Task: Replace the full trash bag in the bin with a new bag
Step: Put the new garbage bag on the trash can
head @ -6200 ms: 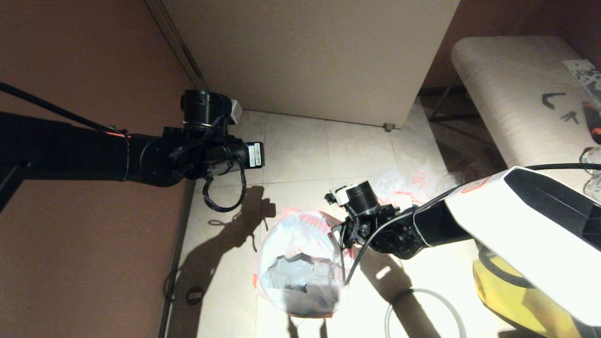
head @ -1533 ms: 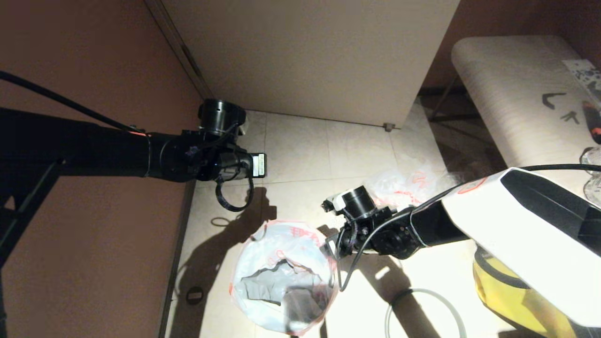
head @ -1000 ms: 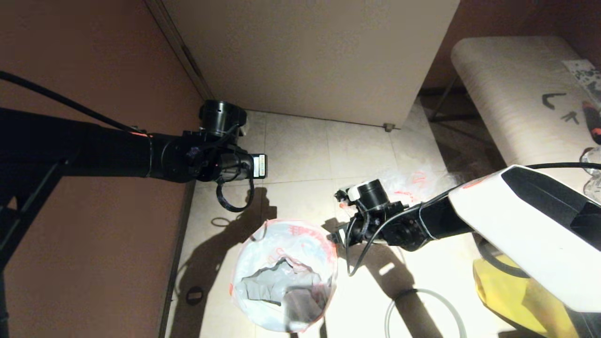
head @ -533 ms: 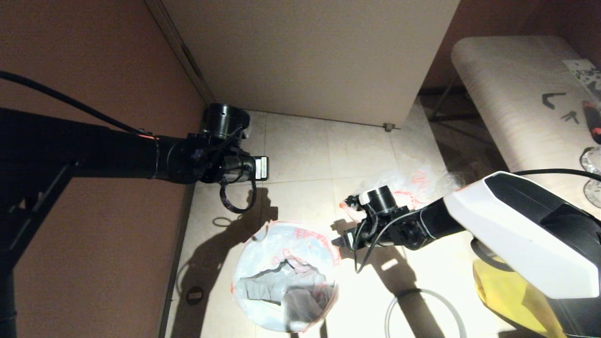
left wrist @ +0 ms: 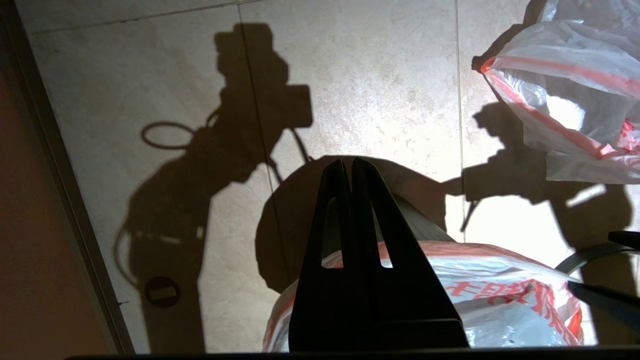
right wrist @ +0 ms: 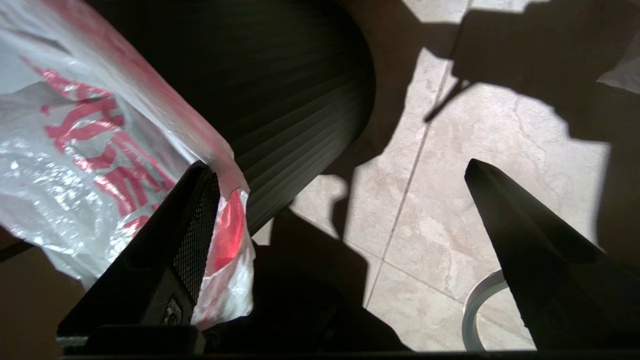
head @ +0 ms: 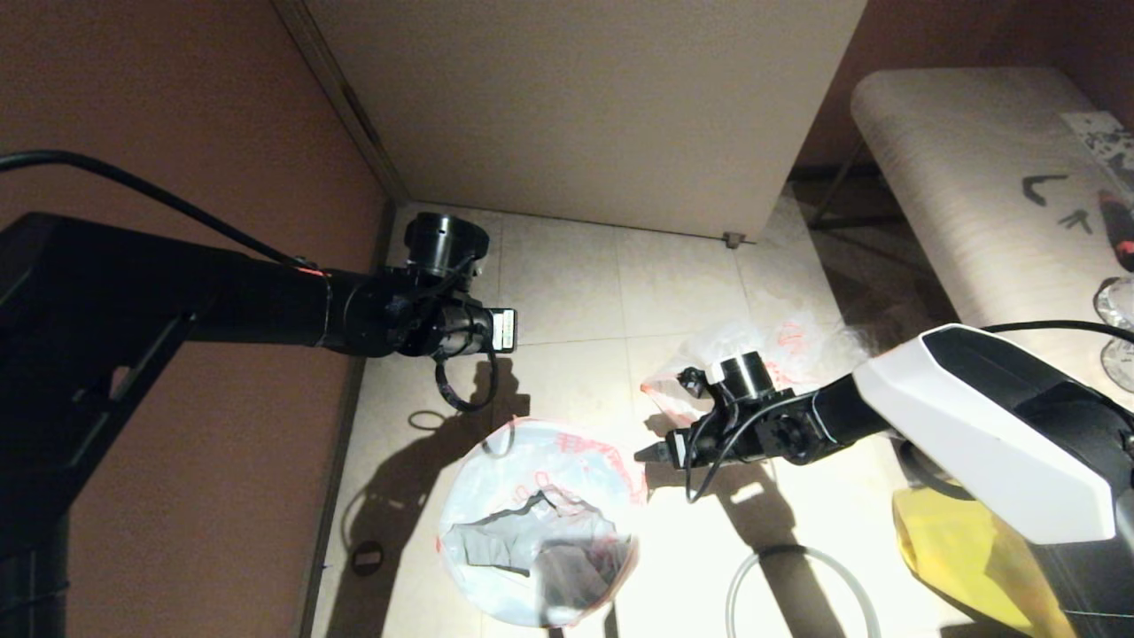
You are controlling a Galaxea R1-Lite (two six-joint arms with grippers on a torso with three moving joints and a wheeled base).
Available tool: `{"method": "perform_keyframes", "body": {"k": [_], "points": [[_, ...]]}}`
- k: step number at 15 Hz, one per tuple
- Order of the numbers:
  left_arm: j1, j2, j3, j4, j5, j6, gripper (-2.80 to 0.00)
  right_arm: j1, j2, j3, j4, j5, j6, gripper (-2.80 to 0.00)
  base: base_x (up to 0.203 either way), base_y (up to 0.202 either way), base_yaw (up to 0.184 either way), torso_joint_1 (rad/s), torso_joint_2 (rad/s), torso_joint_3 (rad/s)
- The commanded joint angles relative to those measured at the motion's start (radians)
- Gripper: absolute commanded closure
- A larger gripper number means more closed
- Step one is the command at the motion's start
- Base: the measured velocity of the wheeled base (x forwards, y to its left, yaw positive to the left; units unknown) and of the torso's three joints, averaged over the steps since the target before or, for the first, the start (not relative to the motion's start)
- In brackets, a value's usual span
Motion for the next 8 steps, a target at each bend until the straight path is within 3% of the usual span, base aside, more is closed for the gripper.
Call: {"method": "perform_keyframes", "body": {"k": [1, 6, 8], "points": [[0.000, 0.008, -0.002, 0.000, 0.002, -0.001, 0.00, -0.016, 0.023, -0.002, -0.013, 0.002, 0.000, -2.80, 0.000, 0.000, 0.000, 0.000, 0.00, 0.000], [0.000, 0.030, -0.004, 0.002, 0.002, 0.002, 0.00, -0.049, 0.081, -0.010, -0.029, 0.087, 0.004, -2.80, 0.000, 0.000, 0.000, 0.000, 0.00, 0.000], [-0.006, 0.037, -0.004, 0.002, 0.002, 0.003, 0.00, -0.057, 0.078, -0.008, -0.026, 0.177, 0.012, -2.80, 0.000, 0.000, 0.000, 0.000, 0.00, 0.000]]}}
